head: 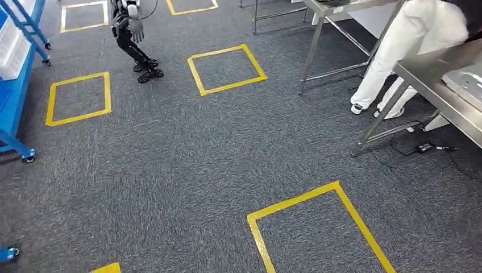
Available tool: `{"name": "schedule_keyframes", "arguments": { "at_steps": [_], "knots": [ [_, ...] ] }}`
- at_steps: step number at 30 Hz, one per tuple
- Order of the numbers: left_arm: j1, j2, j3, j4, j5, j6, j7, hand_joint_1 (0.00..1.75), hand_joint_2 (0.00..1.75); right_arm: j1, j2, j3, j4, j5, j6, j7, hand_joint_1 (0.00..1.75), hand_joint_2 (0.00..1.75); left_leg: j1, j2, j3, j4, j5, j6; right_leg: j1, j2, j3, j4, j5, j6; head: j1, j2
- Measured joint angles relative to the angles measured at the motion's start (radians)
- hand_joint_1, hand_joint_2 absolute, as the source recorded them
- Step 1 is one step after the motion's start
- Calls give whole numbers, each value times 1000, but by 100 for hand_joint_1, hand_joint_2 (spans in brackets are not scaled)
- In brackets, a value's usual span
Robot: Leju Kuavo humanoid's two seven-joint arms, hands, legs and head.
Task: Take the parts from the cabinet and place them on the table.
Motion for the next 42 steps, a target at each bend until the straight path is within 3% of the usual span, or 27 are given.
{"name": "schedule_keyframes", "arguments": {
  "at_steps": [1,3,5,6,7,9,10,11,12,15,16,17,18,20,22,23,25,26,27,31,33,34,36,38,40,41,42],
  "knots": [
    [-1,0,0,2,0,1,0,0,0,-1,0,0,0,1,0,-1,0,0,12,-10,11,-12,10,11,-6,16,0,7,-10,7,0,0],
    [-4,0,-1,7,-4,2,-4,0,0,3,0,-3,0,3,0,-2,0,0,9,-24,9,-16,15,23,-10,100,-36,91,-72,11,0,0],
    [-10,1,-2,8,-5,6,-6,0,0,4,0,-8,0,9,0,-3,0,0,6,-46,3,-15,17,26,-10,121,-115,251,-146,13,0,0],
    [-10,2,-2,11,-6,10,-6,0,0,4,0,-11,0,12,0,-4,0,0,5,-60,2,-14,18,27,-10,123,-146,306,-156,14,0,0],
    [-9,2,-3,13,-7,13,-6,0,0,3,0,-14,0,15,-1,-6,0,0,4,-72,2,-13,18,27,-10,123,-150,308,-138,13,0,0],
    [-7,4,-4,16,-13,17,-5,0,0,3,0,-18,0,19,-2,-12,0,0,4,-102,5,-9,17,25,-10,131,-97,183,-46,9,0,0],
    [-7,4,-5,17,-14,18,-5,0,0,3,-1,-18,0,23,0,-19,0,0,5,-116,5,-6,15,23,-11,147,-58,94,1,5,0,0],
    [-7,4,-6,19,-16,18,-4,0,0,4,-4,-19,0,29,5,-26,0,0,7,-126,1,-3,14,20,-12,199,-31,30,12,-3,0,0],
    [-10,5,-8,21,-18,18,-4,0,0,4,-8,-20,1,34,13,-32,0,0,0,-135,-4,6,12,13,-12,213,-29,16,8,-3,0,0],
    [-1,9,-9,23,-21,21,-4,0,0,-6,-20,-21,1,42,24,-38,0,0,10,-166,-14,-2,21,-9,-3,180,-30,19,10,-13,0,0],
    [1,11,-9,23,-21,21,-5,0,0,-7,-20,-21,1,47,28,-38,0,0,7,-164,-16,2,18,-14,-15,168,-26,6,18,-24,0,0],
    [4,11,-9,23,-20,21,-6,0,0,-7,-22,-22,2,51,31,-36,0,0,7,-104,-21,22,4,-14,-12,153,-21,-1,21,-30,0,0],
    [2,11,-9,23,-19,21,-6,0,0,-5,-24,-24,4,54,34,-35,0,0,7,-63,-47,73,-33,-17,-10,140,-21,-3,21,-38,0,0],
    [-4,11,-9,23,-15,20,-8,0,0,-4,-27,-28,13,61,36,-23,0,0,11,-44,-126,237,-115,-26,-5,105,-22,-2,18,-42,0,0],
    [-3,11,-9,23,-12,17,-8,0,0,-8,-31,-33,21,66,35,-16,0,0,14,-39,-160,313,-129,-32,-3,76,-22,-2,16,-42,0,0],
    [0,11,-9,23,-8,17,-8,0,0,-10,-31,-34,25,68,36,-14,0,0,16,-36,-142,281,-102,-33,-3,62,-20,-1,13,-41,0,0],
    [3,11,-8,23,-7,16,-5,0,0,-15,-32,-35,31,69,34,-13,0,0,16,-14,-51,115,-21,-30,-3,39,-13,-1,8,-35,0,0],
    [1,11,-8,23,-8,16,-1,0,0,-16,-32,-37,34,69,31,-18,0,0,15,32,2,23,7,-24,-1,27,-7,0,4,-29,0,0],
    [-2,11,-8,23,-9,16,2,0,0,-17,-34,-40,35,69,27,-22,0,0,3,51,10,3,-4,-19,6,19,-5,3,-1,-22,0,0],
    [9,12,-8,22,-13,17,10,0,0,-38,-37,-49,39,66,16,-53,0,0,3,5,3,-7,5,5,4,-14,6,-2,-5,0,0,0],
    [9,11,-8,20,-13,16,12,0,0,-36,-43,-54,42,66,16,-67,0,0,8,-14,10,-14,14,21,-5,80,-17,58,-53,5,0,0],
    [5,11,-8,16,-12,15,11,0,0,-35,-43,-58,45,66,16,-71,0,0,8,-25,7,-14,15,24,-6,106,-52,130,-94,5,0,0],
    [3,12,-6,0,-3,6,2,0,0,-35,-44,-67,51,66,18,-70,0,0,4,-49,4,-13,17,28,-7,122,-135,290,-157,6,0,0],
    [5,13,-5,-20,8,-9,-11,0,0,-35,-44,-74,59,72,19,-56,0,0,2,-80,6,-12,17,28,-9,124,-154,308,-125,4,0,0],
    [5,12,-3,-43,23,-25,-25,0,0,-36,-44,-80,66,76,23,-37,0,0,3,-110,10,-8,15,25,-10,136,-96,161,-23,-1,0,0],
    [4,11,-2,-55,32,-34,-31,0,0,-35,-45,-84,69,80,25,-25,0,0,4,-124,11,-5,12,22,-11,162,-60,74,21,-4,0,0],
    [3,8,0,-66,41,-40,-36,0,0,-35,-47,-87,75,85,28,-13,0,0,-1,-135,7,0,10,16,-11,218,-45,33,16,-7,0,0]
  ]
}}
